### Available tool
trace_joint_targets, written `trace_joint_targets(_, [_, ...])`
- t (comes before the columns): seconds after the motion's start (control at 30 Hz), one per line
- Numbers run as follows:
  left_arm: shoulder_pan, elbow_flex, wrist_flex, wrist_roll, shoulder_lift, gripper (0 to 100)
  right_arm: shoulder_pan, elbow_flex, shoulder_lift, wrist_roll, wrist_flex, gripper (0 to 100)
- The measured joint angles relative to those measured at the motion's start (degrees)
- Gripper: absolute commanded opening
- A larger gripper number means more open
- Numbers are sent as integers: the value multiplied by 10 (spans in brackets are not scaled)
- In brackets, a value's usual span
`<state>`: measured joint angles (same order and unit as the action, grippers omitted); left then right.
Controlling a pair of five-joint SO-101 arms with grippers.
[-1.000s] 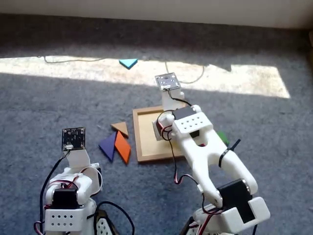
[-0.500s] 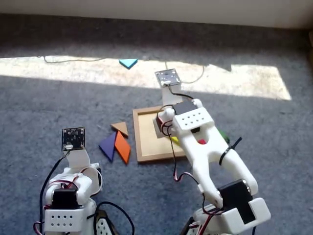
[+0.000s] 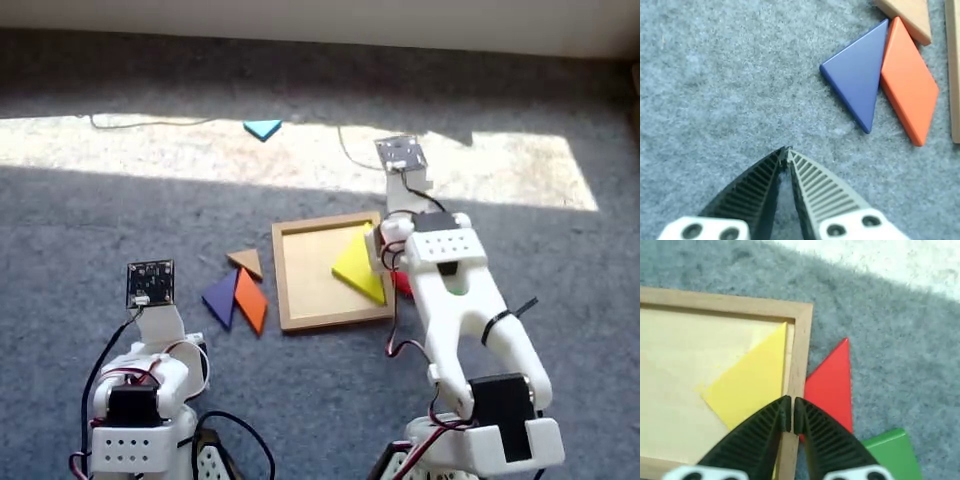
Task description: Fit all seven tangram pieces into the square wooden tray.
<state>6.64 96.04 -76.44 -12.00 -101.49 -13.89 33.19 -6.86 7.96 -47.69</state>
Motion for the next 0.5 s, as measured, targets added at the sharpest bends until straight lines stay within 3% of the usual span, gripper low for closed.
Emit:
trace_joint_targets(0.23, [0,0,0,0,0,7,0,95,-12,4,91,22])
trace_joint_targets(0.5, [0,0,0,0,0,7,-77,124,-19,4,94,19])
